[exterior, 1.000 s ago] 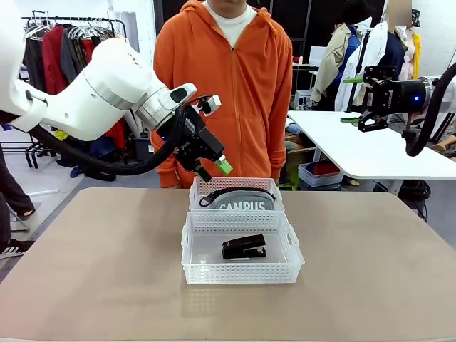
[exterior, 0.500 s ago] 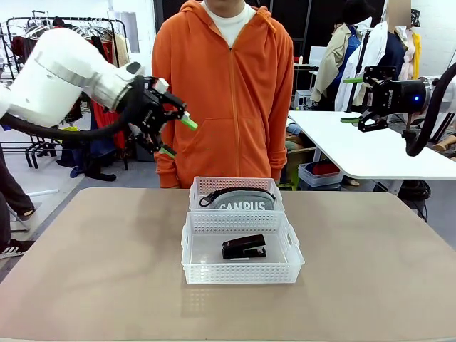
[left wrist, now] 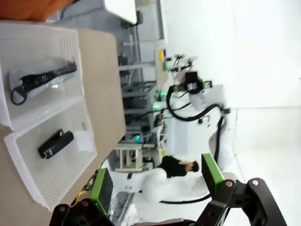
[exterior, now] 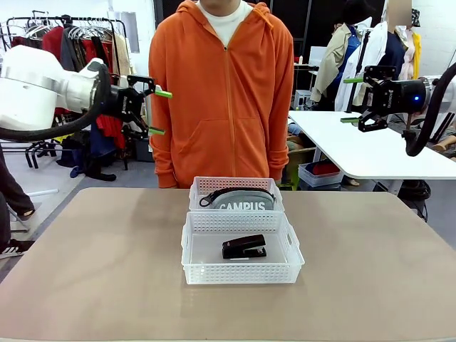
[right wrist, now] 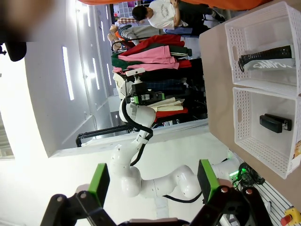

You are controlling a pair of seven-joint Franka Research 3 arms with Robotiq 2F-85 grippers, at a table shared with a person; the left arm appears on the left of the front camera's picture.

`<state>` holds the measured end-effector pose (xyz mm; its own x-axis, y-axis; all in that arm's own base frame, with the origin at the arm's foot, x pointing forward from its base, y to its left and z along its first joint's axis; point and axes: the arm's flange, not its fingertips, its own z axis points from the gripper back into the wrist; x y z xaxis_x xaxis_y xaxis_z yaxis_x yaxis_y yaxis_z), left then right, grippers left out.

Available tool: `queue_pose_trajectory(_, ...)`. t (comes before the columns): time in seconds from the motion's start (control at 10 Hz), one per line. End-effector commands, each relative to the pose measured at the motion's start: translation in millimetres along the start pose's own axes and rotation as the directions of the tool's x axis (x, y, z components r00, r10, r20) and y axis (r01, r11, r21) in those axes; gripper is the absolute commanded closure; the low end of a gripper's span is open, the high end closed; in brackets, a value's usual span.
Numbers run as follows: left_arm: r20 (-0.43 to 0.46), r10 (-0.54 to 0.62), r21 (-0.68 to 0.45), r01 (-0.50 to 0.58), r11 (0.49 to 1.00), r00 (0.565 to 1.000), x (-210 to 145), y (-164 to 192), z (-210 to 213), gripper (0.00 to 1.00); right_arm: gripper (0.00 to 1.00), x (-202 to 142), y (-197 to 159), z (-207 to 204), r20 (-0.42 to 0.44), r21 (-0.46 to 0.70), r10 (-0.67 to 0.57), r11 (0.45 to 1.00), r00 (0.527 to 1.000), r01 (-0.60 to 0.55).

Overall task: Distribute items into two baskets.
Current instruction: Place the picked Stapler into the Organizing basket as instructed by the person.

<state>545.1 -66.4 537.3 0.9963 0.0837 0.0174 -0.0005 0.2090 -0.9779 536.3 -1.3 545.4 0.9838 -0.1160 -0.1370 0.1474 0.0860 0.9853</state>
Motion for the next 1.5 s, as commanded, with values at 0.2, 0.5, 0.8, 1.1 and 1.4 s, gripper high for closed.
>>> queue_pose_trajectory(0.2,0.031,-0.098,-0.096,0.101,0.99,0.995,-8.3,-4.3,25.8,0.0,0.0,-0.7,3.2,0.4,-0.001,0.001,0.01,1.0,1.0,-0.01)
queue_pose_trajectory(0.5,0.04,-0.108,-0.118,0.112,0.987,0.993,-10.4,-1.5,37.4,0.0,0.0,-0.7,3.2,0.4,-0.001,0.001,0.01,1.0,1.0,-0.01)
queue_pose_trajectory(0.8,0.063,-0.132,-0.125,0.139,0.982,0.989,-12.4,-4.5,44.2,0.0,0.0,-0.7,3.2,0.4,-0.001,0.001,0.01,1.0,1.0,-0.01)
queue_pose_trajectory(1.1,0.043,-0.103,-0.09,0.107,0.99,0.994,-4.9,-3.1,39.4,0.0,0.0,-0.7,3.2,0.4,-0.001,0.001,0.01,1.0,1.0,-0.01)
queue_pose_trajectory(1.4,0.043,-0.103,-0.09,0.107,0.99,0.994,-4.9,-3.1,39.4,0.0,0.0,-0.7,3.2,0.4,-0.001,0.001,0.01,1.0,1.0,-0.01)
